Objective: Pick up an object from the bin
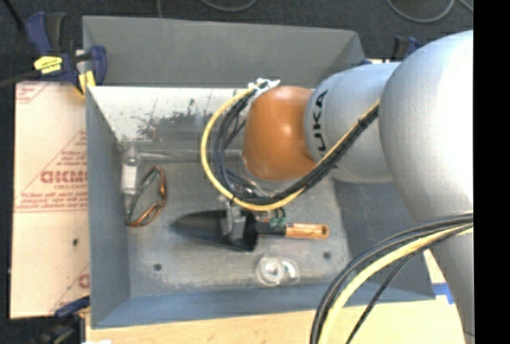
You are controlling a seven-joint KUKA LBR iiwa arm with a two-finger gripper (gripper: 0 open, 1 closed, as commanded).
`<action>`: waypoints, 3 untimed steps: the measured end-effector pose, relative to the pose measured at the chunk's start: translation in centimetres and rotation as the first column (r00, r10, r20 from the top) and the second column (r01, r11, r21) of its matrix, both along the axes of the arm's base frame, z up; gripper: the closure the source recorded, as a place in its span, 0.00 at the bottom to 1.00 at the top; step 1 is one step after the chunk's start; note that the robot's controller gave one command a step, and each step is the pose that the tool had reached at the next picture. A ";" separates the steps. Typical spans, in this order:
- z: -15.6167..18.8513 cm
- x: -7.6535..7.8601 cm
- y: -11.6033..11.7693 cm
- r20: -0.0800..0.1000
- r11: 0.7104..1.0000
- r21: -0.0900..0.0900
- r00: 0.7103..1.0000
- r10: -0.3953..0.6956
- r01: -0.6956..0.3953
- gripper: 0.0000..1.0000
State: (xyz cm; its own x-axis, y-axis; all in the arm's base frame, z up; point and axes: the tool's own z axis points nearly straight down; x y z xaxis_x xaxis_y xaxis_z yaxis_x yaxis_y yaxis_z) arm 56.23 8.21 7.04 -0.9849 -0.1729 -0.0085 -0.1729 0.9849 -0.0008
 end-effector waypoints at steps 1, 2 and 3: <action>0.0 2.9 -0.1 0.005 1.000 0.001 1.000 -0.007 0.007 1.00; 0.1 3.0 -3.7 0.005 1.000 0.004 1.000 0.026 -0.026 1.00; 14.0 -0.6 -8.7 0.007 0.856 -0.007 0.856 0.516 -0.516 1.00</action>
Offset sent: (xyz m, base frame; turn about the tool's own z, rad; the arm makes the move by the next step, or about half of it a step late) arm 0.0292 -0.0954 -0.0004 -0.0554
